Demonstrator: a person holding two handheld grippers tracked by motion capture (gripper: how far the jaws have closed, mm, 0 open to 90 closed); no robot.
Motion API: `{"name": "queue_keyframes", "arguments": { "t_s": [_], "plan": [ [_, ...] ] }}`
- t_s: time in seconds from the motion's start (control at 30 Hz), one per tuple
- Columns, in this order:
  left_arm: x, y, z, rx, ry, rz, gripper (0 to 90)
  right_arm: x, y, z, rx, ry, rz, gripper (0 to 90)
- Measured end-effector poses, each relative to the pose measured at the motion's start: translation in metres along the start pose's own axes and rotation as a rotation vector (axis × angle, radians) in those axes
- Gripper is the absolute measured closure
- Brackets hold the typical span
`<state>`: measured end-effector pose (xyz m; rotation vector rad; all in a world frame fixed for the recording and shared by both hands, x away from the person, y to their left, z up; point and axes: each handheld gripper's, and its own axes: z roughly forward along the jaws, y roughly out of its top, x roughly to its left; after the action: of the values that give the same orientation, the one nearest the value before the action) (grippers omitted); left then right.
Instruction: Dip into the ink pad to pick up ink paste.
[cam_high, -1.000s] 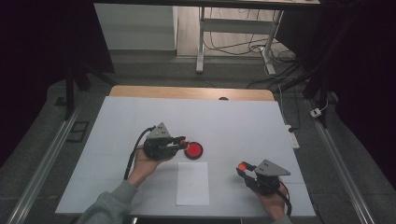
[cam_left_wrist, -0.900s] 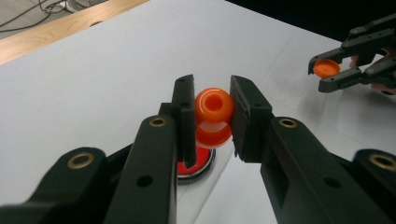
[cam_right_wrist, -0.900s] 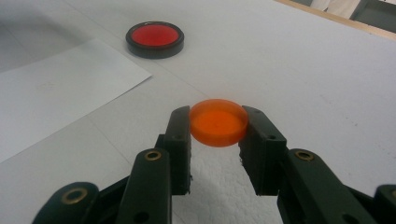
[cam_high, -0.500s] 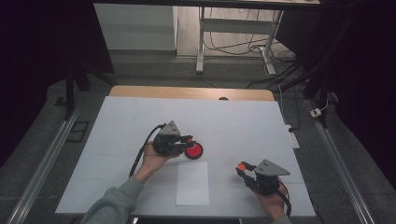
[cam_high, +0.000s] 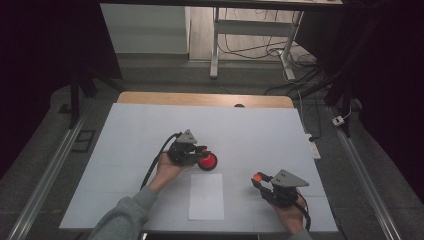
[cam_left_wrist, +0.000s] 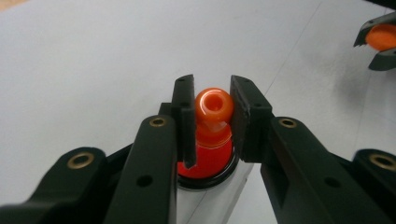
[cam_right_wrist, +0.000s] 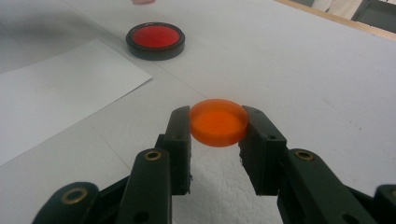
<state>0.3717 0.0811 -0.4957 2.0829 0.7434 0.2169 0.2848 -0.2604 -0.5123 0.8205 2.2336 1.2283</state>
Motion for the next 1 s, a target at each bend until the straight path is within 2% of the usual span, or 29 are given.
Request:
{"name": "queue_keyframes", "arguments": {
  "t_s": [0.53,0.9,1.0],
  "plan": [
    [0.001,-0.005,0.017,0.039,0.009,0.003,72.6,0.0,-0.002,0.002,0.008,0.004,-0.011,64.8],
    [0.0,-0.008,0.021,0.052,0.013,0.007,72.6,0.0,-0.001,0.0,0.011,-0.005,-0.009,64.8],
    [0.0,-0.009,0.023,0.064,0.023,0.019,72.5,0.0,-0.001,0.0,0.006,-0.004,-0.008,64.8]
  ]
}}
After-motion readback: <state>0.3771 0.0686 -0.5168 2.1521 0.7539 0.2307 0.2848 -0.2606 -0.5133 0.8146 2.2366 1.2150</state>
